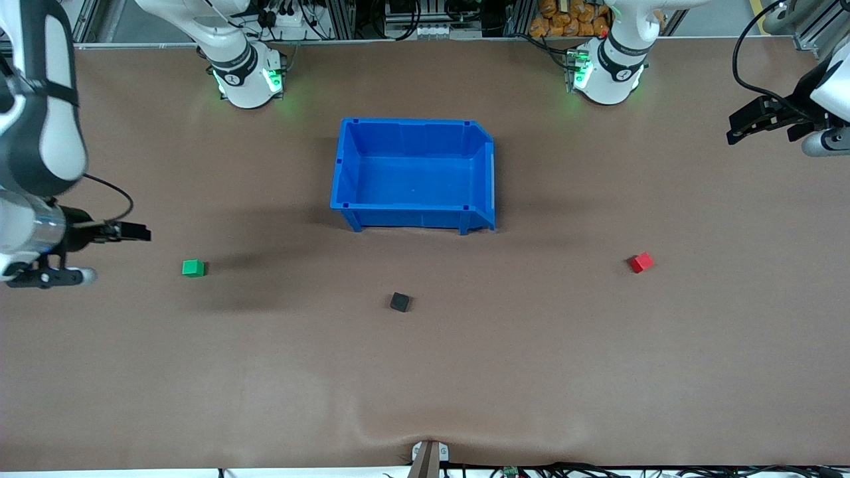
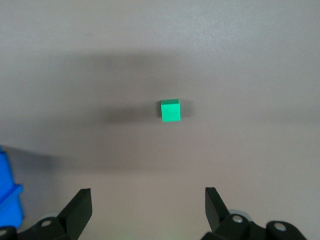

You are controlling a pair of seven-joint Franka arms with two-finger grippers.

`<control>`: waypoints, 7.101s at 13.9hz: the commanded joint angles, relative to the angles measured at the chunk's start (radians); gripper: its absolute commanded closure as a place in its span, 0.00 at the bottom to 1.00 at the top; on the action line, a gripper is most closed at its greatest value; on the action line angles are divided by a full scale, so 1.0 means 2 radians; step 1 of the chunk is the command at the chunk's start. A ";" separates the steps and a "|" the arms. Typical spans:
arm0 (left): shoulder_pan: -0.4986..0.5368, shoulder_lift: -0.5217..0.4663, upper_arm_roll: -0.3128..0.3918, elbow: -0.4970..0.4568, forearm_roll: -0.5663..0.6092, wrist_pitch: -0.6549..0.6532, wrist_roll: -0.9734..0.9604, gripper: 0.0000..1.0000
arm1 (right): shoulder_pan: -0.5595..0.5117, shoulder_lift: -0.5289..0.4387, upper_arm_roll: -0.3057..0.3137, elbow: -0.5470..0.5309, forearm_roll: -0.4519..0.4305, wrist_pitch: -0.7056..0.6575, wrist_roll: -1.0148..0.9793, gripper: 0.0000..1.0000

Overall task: Attach green and red cubes to black cube
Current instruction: 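Reach the right gripper down to the green cube and grasp it, then reach the left gripper to the red cube and grasp it, then carry the green cube with the right gripper against the black cube, then release the green cube and raise the right gripper while the left gripper carries red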

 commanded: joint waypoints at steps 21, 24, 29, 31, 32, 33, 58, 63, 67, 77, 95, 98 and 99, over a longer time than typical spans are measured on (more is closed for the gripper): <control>0.024 0.057 -0.002 -0.176 -0.025 0.204 -0.131 0.00 | -0.022 0.077 0.007 -0.246 0.008 0.428 -0.052 0.00; 0.019 0.090 -0.006 -0.177 -0.031 0.230 -0.179 0.00 | -0.019 0.078 0.007 -0.241 0.008 0.428 -0.052 0.00; 0.017 0.134 -0.024 -0.177 -0.041 0.263 -0.294 0.00 | -0.019 0.080 0.008 -0.238 0.009 0.427 -0.051 0.53; 0.023 0.160 -0.024 -0.178 -0.041 0.290 -0.301 0.00 | -0.021 0.084 0.008 -0.235 0.009 0.427 -0.052 0.90; 0.024 0.172 -0.024 -0.180 -0.041 0.307 -0.301 0.00 | -0.021 0.084 0.008 -0.234 0.009 0.427 -0.056 1.00; 0.024 0.181 -0.024 -0.184 -0.039 0.321 -0.301 0.00 | -0.020 0.084 0.008 -0.234 0.009 0.425 -0.057 1.00; 0.048 0.308 -0.018 -0.180 0.004 0.482 -0.288 0.24 | 0.214 0.218 0.059 0.049 0.073 0.311 -0.482 1.00; 0.050 0.309 -0.018 -0.180 0.028 0.482 -0.291 0.42 | 0.249 0.230 0.059 0.050 0.075 0.313 -0.473 1.00; 0.050 0.308 -0.019 -0.180 0.028 0.482 -0.298 0.74 | 0.253 0.239 0.059 0.068 0.076 0.312 -0.439 1.00; 0.000 0.299 -0.024 -0.132 0.028 0.468 -0.456 1.00 | 0.269 0.291 0.056 0.144 0.070 0.314 -0.373 1.00; -0.117 0.378 -0.087 0.023 -0.020 0.439 -0.770 1.00 | 0.276 0.271 0.057 0.151 -0.024 0.289 -0.389 0.00; -0.150 0.421 -0.087 0.085 -0.020 0.439 -0.818 1.00 | 0.257 0.233 0.056 0.150 -0.019 0.226 -0.383 0.00; -0.159 0.431 -0.087 0.095 -0.019 0.439 -0.825 1.00 | 0.236 0.225 0.056 0.150 -0.019 0.211 -0.381 0.00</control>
